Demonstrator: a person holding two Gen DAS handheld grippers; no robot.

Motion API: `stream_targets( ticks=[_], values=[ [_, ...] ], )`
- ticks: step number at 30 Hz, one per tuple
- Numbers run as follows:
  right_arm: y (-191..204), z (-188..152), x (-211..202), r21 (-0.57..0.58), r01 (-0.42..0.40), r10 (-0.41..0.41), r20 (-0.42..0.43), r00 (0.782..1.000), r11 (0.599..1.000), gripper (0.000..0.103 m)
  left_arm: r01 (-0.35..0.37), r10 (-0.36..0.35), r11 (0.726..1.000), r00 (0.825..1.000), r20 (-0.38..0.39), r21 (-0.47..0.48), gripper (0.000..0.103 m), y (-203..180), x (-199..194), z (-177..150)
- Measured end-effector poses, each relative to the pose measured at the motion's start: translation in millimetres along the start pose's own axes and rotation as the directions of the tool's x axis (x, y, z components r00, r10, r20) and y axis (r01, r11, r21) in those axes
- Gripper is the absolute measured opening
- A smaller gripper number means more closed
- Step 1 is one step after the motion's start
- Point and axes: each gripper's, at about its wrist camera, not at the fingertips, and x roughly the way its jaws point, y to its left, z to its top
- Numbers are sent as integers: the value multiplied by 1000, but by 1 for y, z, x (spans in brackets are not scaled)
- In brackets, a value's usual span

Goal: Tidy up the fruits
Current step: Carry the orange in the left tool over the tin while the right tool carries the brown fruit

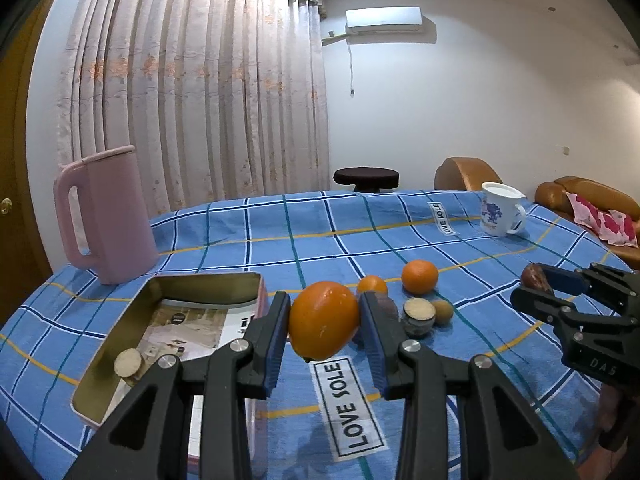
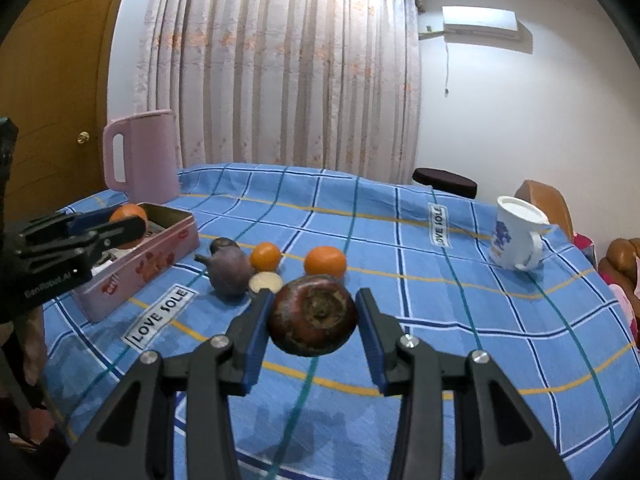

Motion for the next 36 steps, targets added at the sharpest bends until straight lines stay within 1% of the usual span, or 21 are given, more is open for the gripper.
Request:
stream_targets(
  ticks=[3, 8, 11, 16, 19, 25, 27, 29, 30, 33, 35, 36],
  values=[
    [6, 9, 1, -12, -16, 17, 7, 1000, 1000, 45, -20, 20, 1000, 1000, -5, -3, 37, 7, 1, 3],
    [17, 34, 4, -24, -70, 71, 39, 997, 997, 45, -52, 52, 998, 999, -4, -18, 37, 22, -1, 7],
    [24, 46, 8, -40, -85, 87, 49, 995, 996, 45, -74, 74, 997, 997, -4, -24, 37, 31, -2, 11],
    [38, 60, 16, -55, -119, 122, 56, 991, 991, 45, -95, 94, 995, 996, -7, -26, 37, 41, -1, 13],
    [47, 68, 26, -50, -148, 151, 52, 987, 988, 45, -101, 100, 994, 995, -28, -43, 37, 52, 4, 15],
    [76, 85, 46, -69, -224, 227, 35, 973, 972, 45, -140, 135, 988, 988, -72, -71, 37, 76, 10, 12],
    [92, 90, 56, -83, -259, 261, 18, 965, 962, 45, -161, 155, 984, 985, -81, -75, 37, 85, 10, 9],
    [104, 89, 65, -104, -264, 265, -1, 964, 959, 44, -177, 169, 980, 981, -96, -91, 37, 95, 10, 6],
    [108, 88, 68, -111, -256, 257, -10, 966, 960, 41, -179, 170, 979, 981, -98, -95, 37, 99, 9, 5],
    [99, 83, 74, -75, -260, 257, -39, 965, 963, 41, -188, 177, 976, 979, -101, -110, 37, 109, 4, 1],
    [88, 72, 74, -61, -239, 234, -80, 969, 969, 41, -180, 169, 976, 981, -94, -125, 37, 114, -1, -1],
    [85, 68, 72, -54, -237, 232, -94, 968, 970, 44, -179, 168, 976, 981, -93, -128, 37, 115, -2, -2]
  ],
)
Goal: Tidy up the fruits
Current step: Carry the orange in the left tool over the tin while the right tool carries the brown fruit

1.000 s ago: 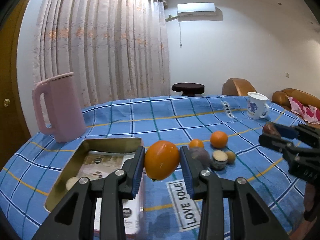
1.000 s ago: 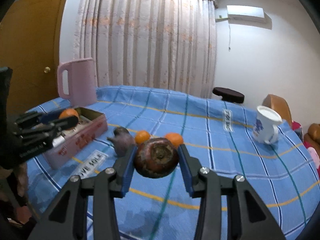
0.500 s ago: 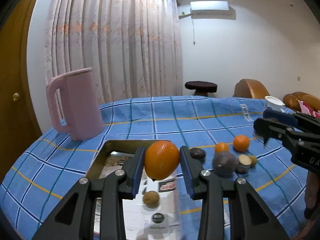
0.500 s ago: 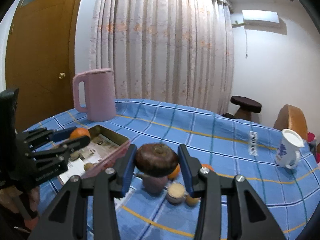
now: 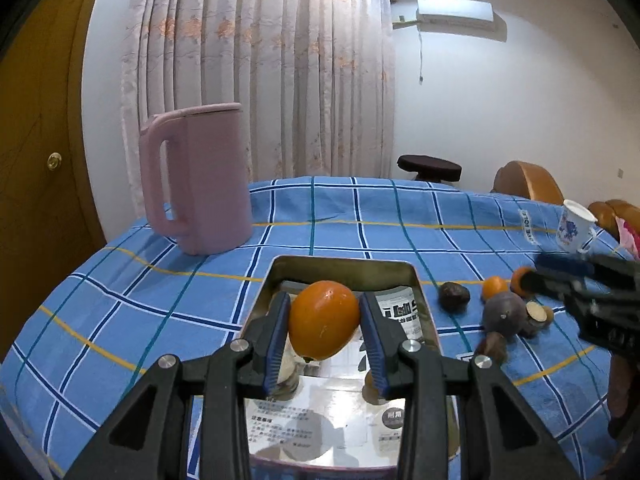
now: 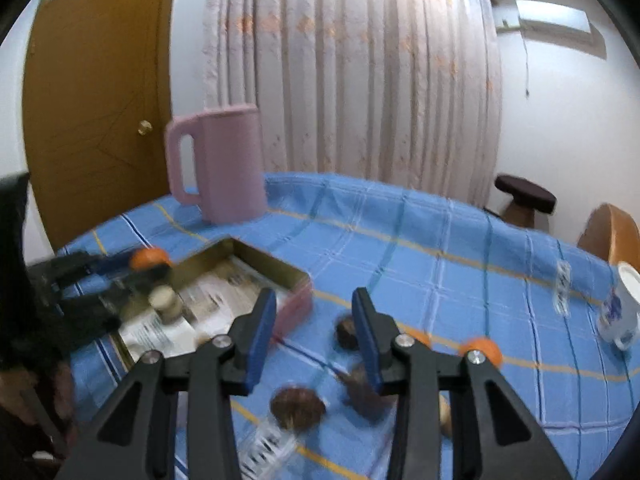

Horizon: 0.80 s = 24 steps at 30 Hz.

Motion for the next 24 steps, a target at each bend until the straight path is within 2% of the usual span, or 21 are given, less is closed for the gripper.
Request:
stream_targets(
  ticks=[5, 12, 16, 18, 20, 24],
  values=[
    [-2, -29, 7, -13, 6, -8, -104, 995, 1000, 45, 22, -23, 1000, 1000, -12, -18, 37, -1, 1, -5],
    [17, -27, 30, -60, -36, 27, -137, 990, 998, 45, 14, -14, 1000, 1000, -21, -12, 37, 2, 1, -7],
    [30, -28, 51, -115, -23, -2, -209, 978, 993, 43, 10, -10, 1000, 1000, -25, -12, 37, 5, 2, -7],
    [33, -33, 64, -152, 20, -60, -259, 964, 988, 46, 8, -8, 1000, 1000, -28, -13, 37, 7, 3, -8],
    [31, -35, 68, -172, 57, -101, -261, 960, 983, 44, 4, -5, 1000, 999, -33, -18, 38, 10, 5, -9],
    [26, -35, 61, -148, 36, -74, -257, 964, 988, 39, -8, 7, 1000, 999, -44, -27, 37, 18, 8, -10]
  ],
)
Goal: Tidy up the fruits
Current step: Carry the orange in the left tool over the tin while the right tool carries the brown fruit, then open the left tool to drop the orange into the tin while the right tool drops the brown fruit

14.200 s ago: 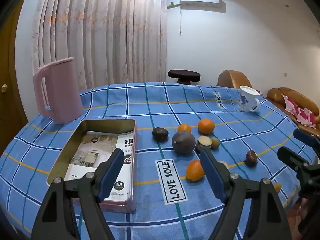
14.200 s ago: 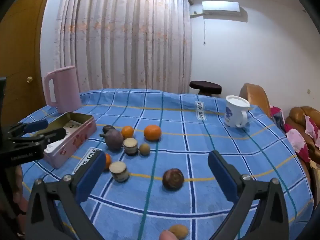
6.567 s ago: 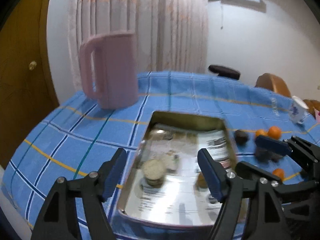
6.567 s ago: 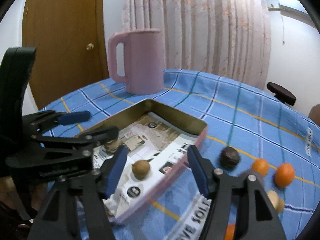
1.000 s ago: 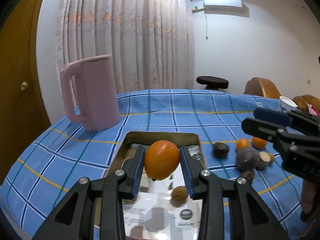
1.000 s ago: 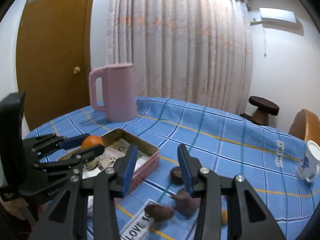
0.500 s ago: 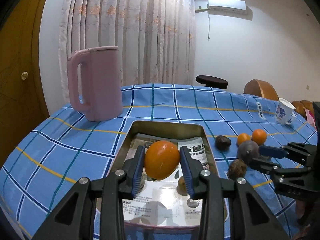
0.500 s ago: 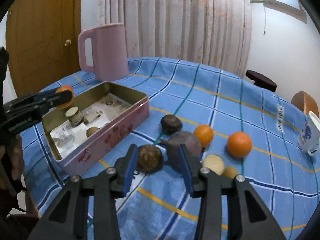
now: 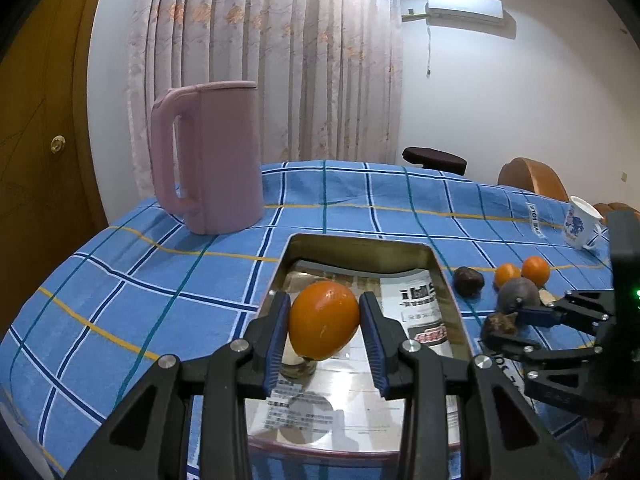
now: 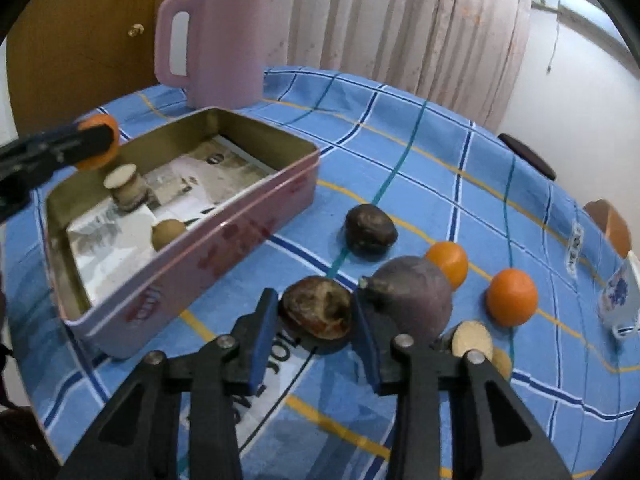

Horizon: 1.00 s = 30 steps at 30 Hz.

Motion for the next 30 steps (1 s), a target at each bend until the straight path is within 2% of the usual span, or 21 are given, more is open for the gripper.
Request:
stream_targets(
  ticks=[3, 5, 8, 10, 16, 21, 22, 23, 24, 25, 28, 30],
  values=[
    [-1, 3, -12, 13, 6, -6, 41, 999, 1000, 38, -14, 14, 1000, 1000, -2, -1, 37, 5, 0, 1],
    [1, 11, -28, 32, -6, 3, 99, 995, 999, 38, -20, 19, 1000, 1000, -13, -6, 38, 8, 2, 2],
    [13, 27, -45, 13, -44, 41, 171, 984, 999, 38, -24, 24, 1000, 999, -32, -11, 38, 12, 5, 3],
    [27, 36, -49, -18, -71, 73, 185, 980, 997, 39, -32, 32, 999, 999, -38, -10, 38, 14, 8, 3],
    [65, 44, -33, -95, -121, 135, 164, 977, 988, 38, -48, 46, 999, 997, -68, -18, 38, 22, 15, 0],
    [80, 43, -18, -116, -154, 168, 132, 977, 981, 39, -41, 40, 999, 996, -75, -13, 39, 24, 15, -2],
    [81, 41, -17, -118, -157, 172, 129, 977, 980, 39, -46, 45, 999, 996, -78, -7, 40, 22, 15, -2],
    [82, 40, -17, -117, -160, 175, 129, 976, 980, 43, -51, 51, 999, 995, -81, 0, 45, 21, 15, -2],
    [80, 39, -17, -116, -161, 176, 131, 976, 980, 55, -56, 56, 998, 995, -81, 4, 49, 20, 15, -2],
    [77, 38, -19, -112, -165, 179, 138, 974, 980, 57, -59, 59, 998, 995, -76, 6, 56, 19, 14, -2],
    [62, 29, -31, -91, -149, 162, 165, 973, 985, 57, -76, 76, 997, 996, -49, 2, 60, 16, 6, 0],
    [49, 22, -41, -78, -123, 136, 185, 973, 989, 57, -56, 55, 998, 998, -26, -7, 61, 10, -1, 4]
  ],
)
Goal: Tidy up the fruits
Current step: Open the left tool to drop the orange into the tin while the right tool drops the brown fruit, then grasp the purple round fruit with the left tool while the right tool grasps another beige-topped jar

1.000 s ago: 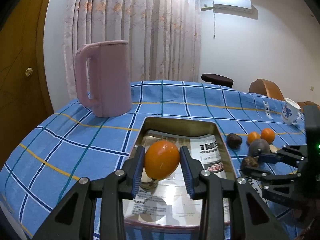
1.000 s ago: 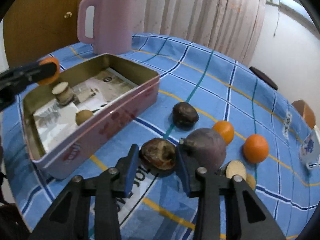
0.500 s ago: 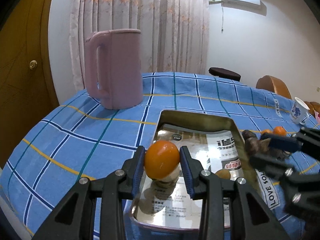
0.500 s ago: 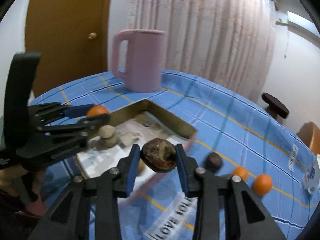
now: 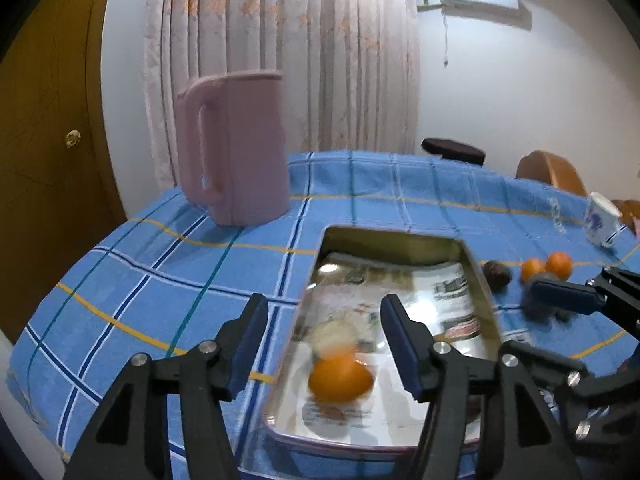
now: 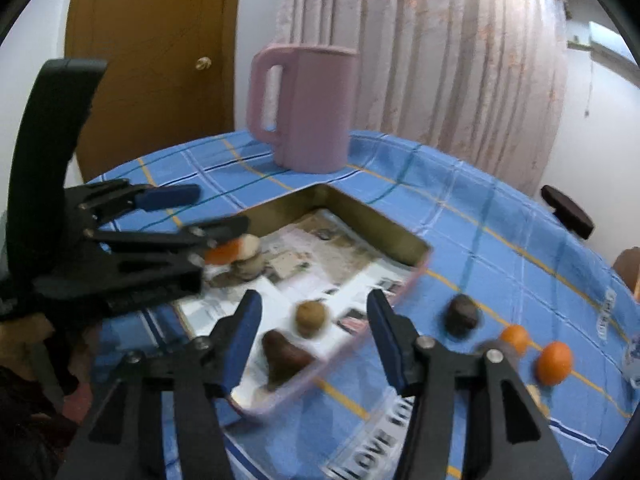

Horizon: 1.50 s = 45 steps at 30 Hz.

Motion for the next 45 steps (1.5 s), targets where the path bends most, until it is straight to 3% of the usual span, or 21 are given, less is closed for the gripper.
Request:
stream_targets(
  ticks=[4, 11, 17, 32, 41, 45],
  values=[
    [-42, -21, -29, 46, 126, -126, 14, 992, 991, 57, 46, -46, 999, 999, 21, 9, 61, -23, -8, 4],
    [-114, -59, -45, 150, 288, -282, -61, 958, 946, 57, 154, -154, 984, 988, -15, 86, 61, -90, -2, 3],
    [-138, -69, -33, 185, 256, -240, -104, 965, 949, 56, 197, -191, 971, 980, -54, 136, 61, -129, 10, 1],
    [-139, -68, -1, 153, 167, -140, -175, 975, 974, 45, 199, -185, 969, 977, -102, 148, 61, -144, 34, 1],
    [-131, -67, 6, 91, 177, -157, -197, 968, 980, 38, 226, -208, 960, 971, -119, 167, 61, -159, 36, 0],
    [-133, -66, -6, 125, 185, -167, -145, 975, 975, 37, 234, -216, 960, 969, -124, 156, 61, -161, 39, 1]
  ],
)
